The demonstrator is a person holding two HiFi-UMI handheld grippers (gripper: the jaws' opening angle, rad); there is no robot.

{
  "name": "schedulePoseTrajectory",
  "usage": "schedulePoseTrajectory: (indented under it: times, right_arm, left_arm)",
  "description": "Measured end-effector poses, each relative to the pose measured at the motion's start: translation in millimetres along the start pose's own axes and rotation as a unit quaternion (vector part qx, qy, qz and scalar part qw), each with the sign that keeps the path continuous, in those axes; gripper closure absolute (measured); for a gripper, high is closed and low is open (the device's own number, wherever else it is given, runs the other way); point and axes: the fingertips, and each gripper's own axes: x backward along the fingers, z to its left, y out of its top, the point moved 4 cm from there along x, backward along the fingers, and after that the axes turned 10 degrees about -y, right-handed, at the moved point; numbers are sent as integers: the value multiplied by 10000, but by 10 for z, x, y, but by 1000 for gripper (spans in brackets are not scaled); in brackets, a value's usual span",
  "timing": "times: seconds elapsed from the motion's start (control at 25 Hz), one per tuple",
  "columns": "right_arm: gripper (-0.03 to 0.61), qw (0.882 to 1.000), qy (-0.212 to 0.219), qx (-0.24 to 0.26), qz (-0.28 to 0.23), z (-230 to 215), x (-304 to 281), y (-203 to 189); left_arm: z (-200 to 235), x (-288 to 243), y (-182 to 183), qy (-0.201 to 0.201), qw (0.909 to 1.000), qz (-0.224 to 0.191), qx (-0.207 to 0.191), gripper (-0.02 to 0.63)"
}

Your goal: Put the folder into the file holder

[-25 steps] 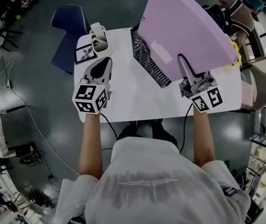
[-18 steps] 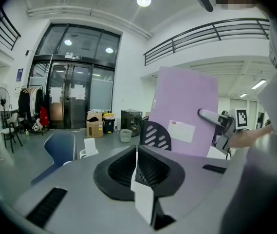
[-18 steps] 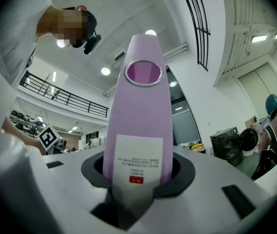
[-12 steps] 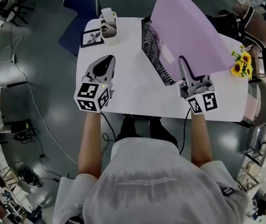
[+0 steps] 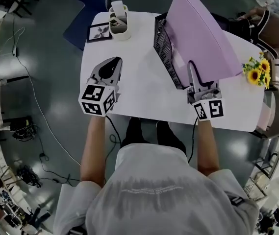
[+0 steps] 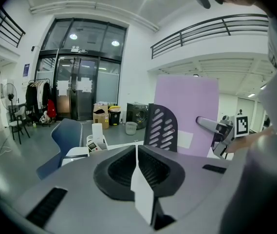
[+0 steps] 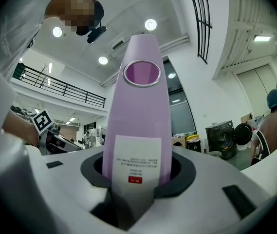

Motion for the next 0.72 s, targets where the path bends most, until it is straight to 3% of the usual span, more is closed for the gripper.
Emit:
schedulePoseTrajectory:
  times: [0.32,0.72]
  right_arm:
    - [376,9997,-79,-88,214,-40,4,-185]
    - [368,9941,-184,204,1054,28,29,-529]
  left_arm:
    - [36,-53,-97,-42,9999,99,66,588]
    - [0,-109,-197,-167,9995,198,172,588]
